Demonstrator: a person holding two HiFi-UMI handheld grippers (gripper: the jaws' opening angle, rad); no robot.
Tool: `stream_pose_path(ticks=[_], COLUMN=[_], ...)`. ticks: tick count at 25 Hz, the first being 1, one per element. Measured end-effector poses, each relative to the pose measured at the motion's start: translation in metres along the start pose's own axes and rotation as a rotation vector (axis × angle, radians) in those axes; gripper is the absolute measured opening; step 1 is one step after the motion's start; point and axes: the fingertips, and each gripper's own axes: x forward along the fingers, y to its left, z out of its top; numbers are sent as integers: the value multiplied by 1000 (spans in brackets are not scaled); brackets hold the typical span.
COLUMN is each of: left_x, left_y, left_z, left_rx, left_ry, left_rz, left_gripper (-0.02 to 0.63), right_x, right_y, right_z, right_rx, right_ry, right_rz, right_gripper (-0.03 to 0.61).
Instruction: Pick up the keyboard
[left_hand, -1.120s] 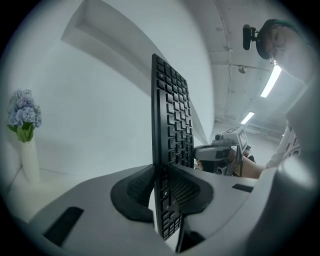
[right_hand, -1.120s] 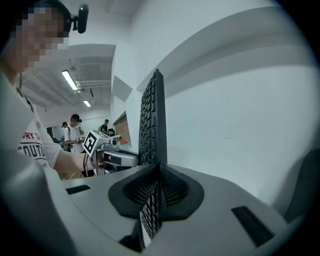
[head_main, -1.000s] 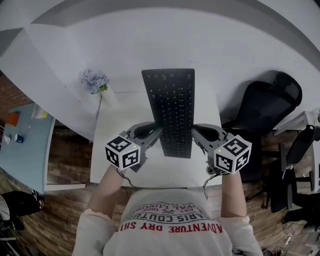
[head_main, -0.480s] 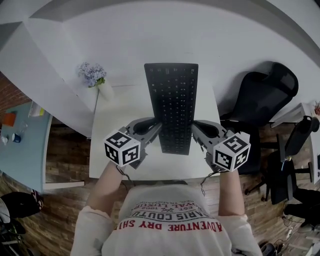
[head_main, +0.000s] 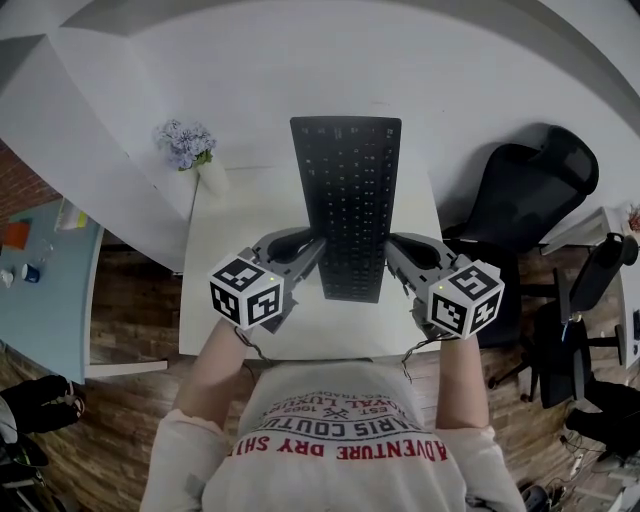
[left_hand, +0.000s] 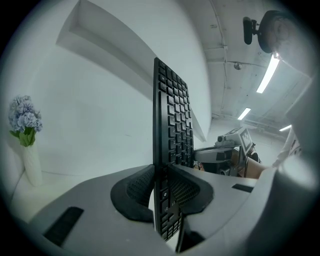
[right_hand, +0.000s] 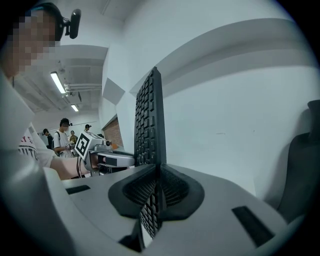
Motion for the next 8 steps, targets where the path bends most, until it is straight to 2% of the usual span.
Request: stream_pose_path(ticks=[8], left_x=[-3], left_y=[7], left_z=[3], left_rx=[28], left_ry=[10], left_rz=[-1], left_gripper=[94], right_x=[8], right_y=[2], right_z=[-3], right_rx=[18], right_ry=[7], right_rz=[-11], right_gripper=[44])
